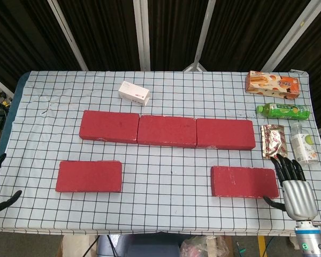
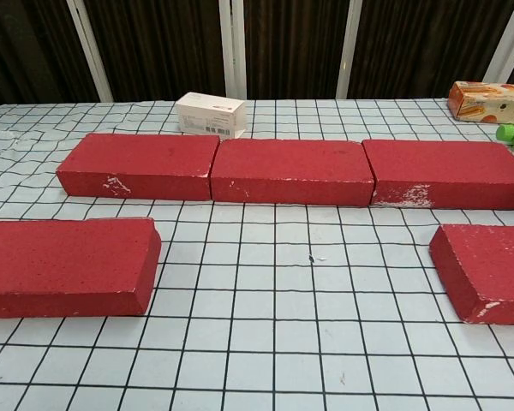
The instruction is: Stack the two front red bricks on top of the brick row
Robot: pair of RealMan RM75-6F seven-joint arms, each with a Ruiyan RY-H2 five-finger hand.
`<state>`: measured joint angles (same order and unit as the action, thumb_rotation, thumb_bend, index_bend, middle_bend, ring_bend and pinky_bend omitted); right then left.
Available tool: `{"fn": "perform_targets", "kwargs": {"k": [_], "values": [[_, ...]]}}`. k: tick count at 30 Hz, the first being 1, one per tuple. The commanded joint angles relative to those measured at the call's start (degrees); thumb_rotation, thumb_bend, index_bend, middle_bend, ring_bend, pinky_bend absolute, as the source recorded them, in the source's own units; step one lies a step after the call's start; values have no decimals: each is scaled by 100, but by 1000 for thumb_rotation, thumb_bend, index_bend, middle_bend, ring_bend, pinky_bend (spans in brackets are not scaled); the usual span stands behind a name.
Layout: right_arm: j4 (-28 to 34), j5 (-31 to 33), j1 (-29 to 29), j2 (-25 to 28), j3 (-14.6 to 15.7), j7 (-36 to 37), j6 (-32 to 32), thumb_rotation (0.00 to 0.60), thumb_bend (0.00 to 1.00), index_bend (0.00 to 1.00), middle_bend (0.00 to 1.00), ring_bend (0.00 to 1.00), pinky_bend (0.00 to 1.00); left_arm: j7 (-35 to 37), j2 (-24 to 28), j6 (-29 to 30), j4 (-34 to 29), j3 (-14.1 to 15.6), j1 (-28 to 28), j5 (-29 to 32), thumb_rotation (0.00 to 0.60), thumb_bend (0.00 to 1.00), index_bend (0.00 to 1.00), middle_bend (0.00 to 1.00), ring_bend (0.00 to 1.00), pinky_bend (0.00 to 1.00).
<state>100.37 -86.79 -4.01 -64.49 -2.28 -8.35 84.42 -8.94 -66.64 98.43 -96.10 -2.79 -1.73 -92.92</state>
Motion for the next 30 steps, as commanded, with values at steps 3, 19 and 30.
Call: {"fn": "perform_targets", "kwargs": {"k": [3, 19, 30], "values": [[66, 67, 2, 44, 32, -29, -85, 600, 153, 0, 0, 0, 0, -17, 6, -18, -8, 0, 0, 9, 600, 0, 45, 0, 0, 205], [602, 101, -335, 414, 335, -184, -1078, 600, 153, 0, 0, 0, 0, -133, 39, -76, -123, 22, -37, 83, 600, 0, 45, 0, 0, 211], [900, 1206, -1281, 400, 9, -773, -2615, 600, 153, 0, 0, 0, 0, -424, -10, -221, -208, 16, -7, 199, 600, 0, 45, 0, 0, 213]]}}
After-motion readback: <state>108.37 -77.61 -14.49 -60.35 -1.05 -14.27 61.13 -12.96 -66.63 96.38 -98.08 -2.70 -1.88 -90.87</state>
